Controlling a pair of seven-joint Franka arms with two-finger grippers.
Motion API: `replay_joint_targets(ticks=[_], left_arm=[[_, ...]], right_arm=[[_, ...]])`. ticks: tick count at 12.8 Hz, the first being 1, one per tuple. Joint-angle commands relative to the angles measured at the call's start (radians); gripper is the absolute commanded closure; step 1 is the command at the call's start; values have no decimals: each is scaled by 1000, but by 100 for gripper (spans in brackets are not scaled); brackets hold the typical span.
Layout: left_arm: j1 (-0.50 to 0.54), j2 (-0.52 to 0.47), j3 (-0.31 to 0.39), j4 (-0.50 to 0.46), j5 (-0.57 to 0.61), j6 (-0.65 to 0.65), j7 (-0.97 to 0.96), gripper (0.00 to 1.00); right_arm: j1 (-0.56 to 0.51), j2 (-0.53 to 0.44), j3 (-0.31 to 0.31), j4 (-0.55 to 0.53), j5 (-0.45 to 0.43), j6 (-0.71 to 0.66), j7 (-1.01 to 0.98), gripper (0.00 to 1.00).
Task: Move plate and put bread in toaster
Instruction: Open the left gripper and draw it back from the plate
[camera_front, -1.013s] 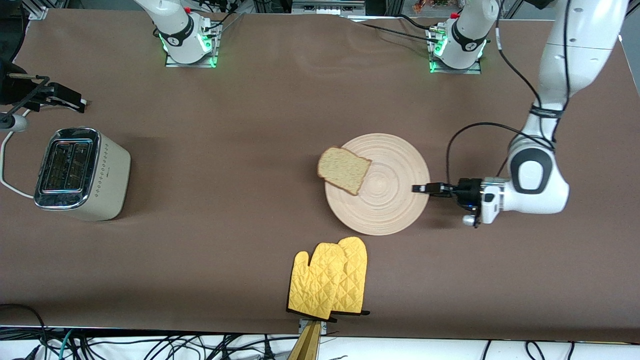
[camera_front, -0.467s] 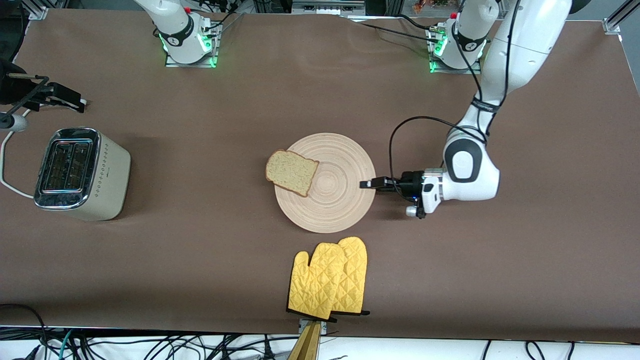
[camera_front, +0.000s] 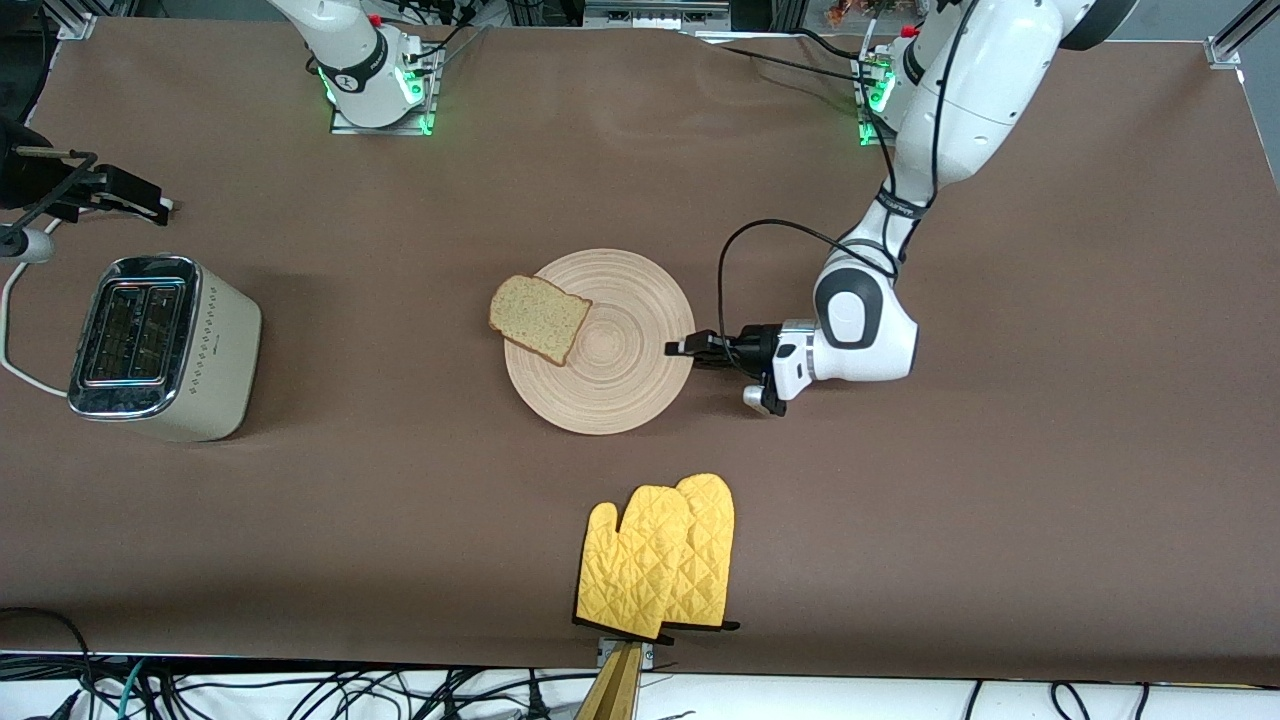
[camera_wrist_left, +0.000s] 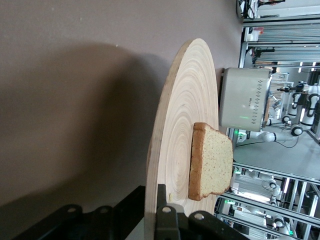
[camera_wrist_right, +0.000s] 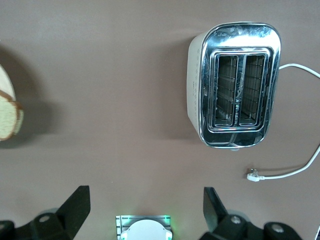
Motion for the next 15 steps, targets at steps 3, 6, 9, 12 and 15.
replay_joint_targets(ticks=[3, 6, 9, 12, 15], left_arm=[[-32, 33, 9, 40, -41, 30, 34, 100], [-38, 41, 9, 39, -41, 37, 34, 100], [-36, 40, 9, 39, -41, 37, 34, 91], [-24, 24, 20, 25, -44, 35, 36, 40], [2, -8, 47, -4, -32, 29, 109, 0]], right_arm=[[-8, 0, -2, 19, 14, -21, -17, 0], [-9, 0, -2, 19, 14, -21, -19, 0], [-9, 0, -2, 19, 14, -21, -19, 0], [-9, 0, -2, 19, 14, -21, -19, 0], [-9, 1, -8, 19, 14, -20, -19, 0]])
